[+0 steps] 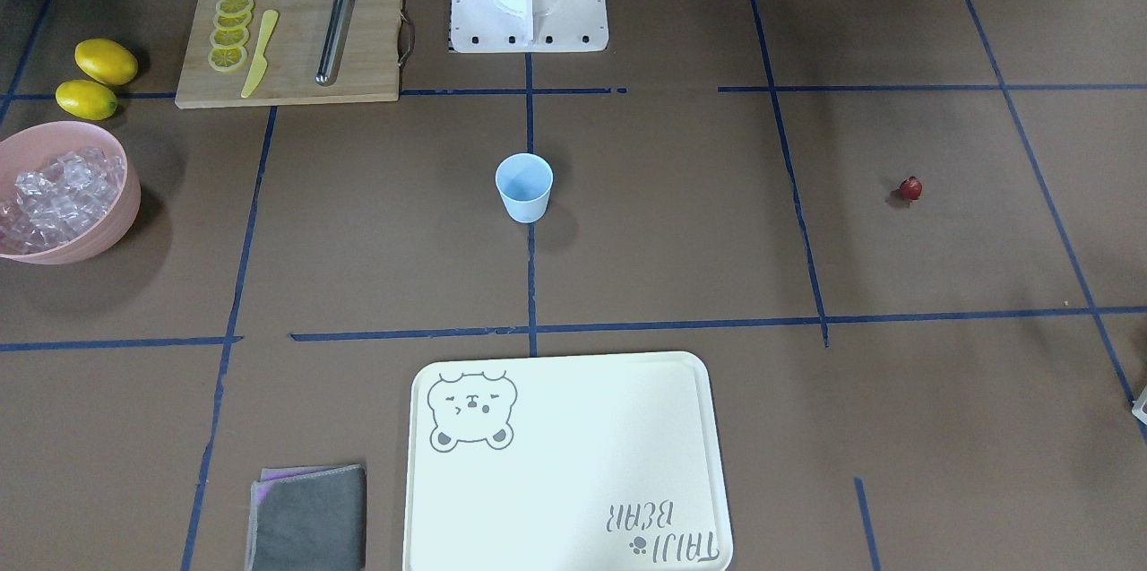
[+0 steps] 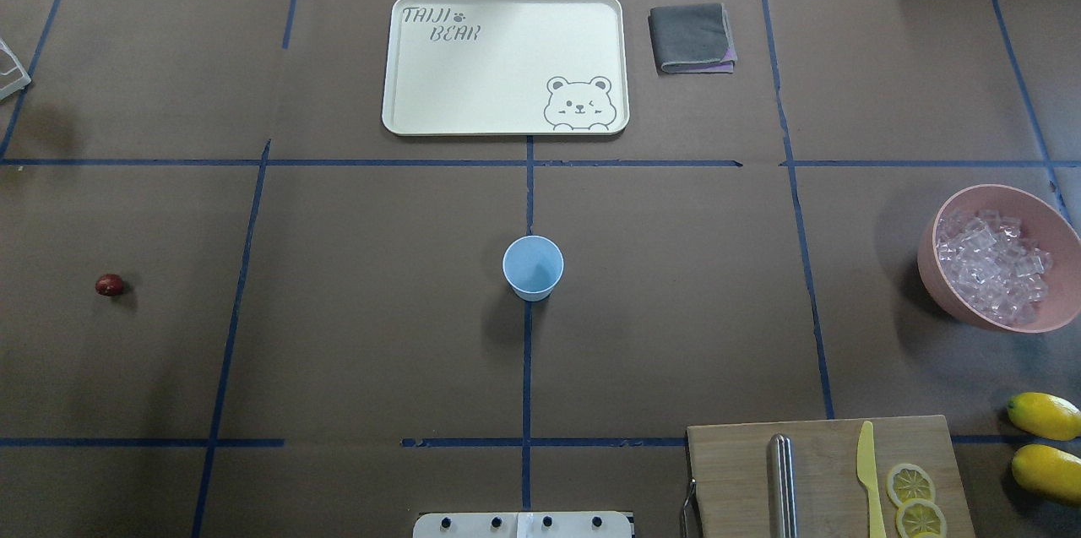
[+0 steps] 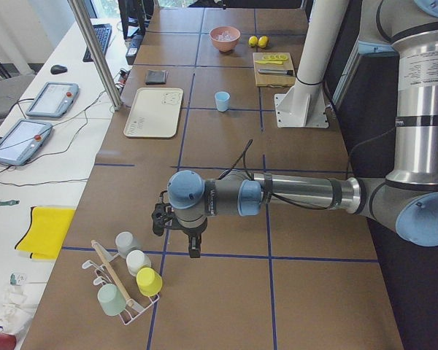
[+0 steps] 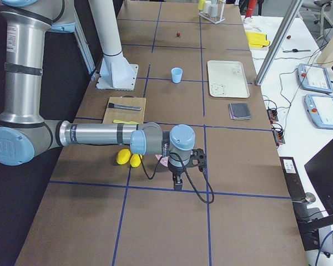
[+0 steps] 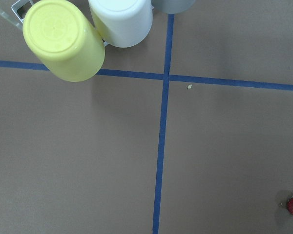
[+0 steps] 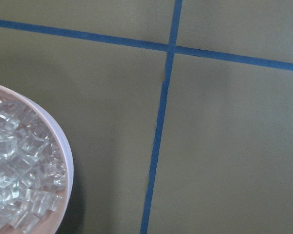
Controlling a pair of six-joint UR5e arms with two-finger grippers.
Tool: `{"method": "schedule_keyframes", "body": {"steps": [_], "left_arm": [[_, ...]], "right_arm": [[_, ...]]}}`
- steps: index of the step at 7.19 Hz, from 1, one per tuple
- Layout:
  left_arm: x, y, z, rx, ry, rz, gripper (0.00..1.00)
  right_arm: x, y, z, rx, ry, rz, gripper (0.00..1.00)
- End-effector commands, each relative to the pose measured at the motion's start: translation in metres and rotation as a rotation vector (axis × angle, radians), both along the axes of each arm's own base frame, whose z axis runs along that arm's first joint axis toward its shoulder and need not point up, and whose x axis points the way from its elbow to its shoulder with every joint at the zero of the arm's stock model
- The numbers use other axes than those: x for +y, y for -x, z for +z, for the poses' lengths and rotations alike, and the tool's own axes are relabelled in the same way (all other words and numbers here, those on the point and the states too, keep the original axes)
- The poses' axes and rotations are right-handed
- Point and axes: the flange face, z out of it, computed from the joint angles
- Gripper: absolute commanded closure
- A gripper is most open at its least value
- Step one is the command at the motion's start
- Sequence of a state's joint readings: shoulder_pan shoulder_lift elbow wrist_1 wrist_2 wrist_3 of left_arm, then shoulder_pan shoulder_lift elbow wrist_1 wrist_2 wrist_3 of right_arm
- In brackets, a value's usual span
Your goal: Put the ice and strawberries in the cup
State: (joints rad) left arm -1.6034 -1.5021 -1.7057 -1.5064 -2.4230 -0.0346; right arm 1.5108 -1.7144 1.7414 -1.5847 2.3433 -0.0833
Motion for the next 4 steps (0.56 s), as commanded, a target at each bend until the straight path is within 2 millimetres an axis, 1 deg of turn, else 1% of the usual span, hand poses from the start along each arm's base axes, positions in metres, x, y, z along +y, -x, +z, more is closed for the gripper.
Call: {"method": "schedule_keyframes", "body": {"steps": [1,2,3,4], "left_arm": [[0.011,-0.006,-0.002,-0.006,-0.073,0.049,0.00],[0.014,-0.007,-0.002,-0.007,-0.076,0.052,0.00],[0.015,-0.007,-0.003,-0.003,-0.073,0.049,0.00],[0.016,-0.008,0.002,0.000,-0.059,0.042,0.00]], "right_arm": [[0.001,0.001,-0.002,-0.029,-0.004,0.001,0.00],[0.001,0.001,-0.001,-0.029,-0.007,-0.002,0.00],[0.001,0.001,-0.004,-0.032,-0.011,0.001,0.00],[0.000,0.001,-0.011,-0.036,-0.035,0.002,0.00]]}}
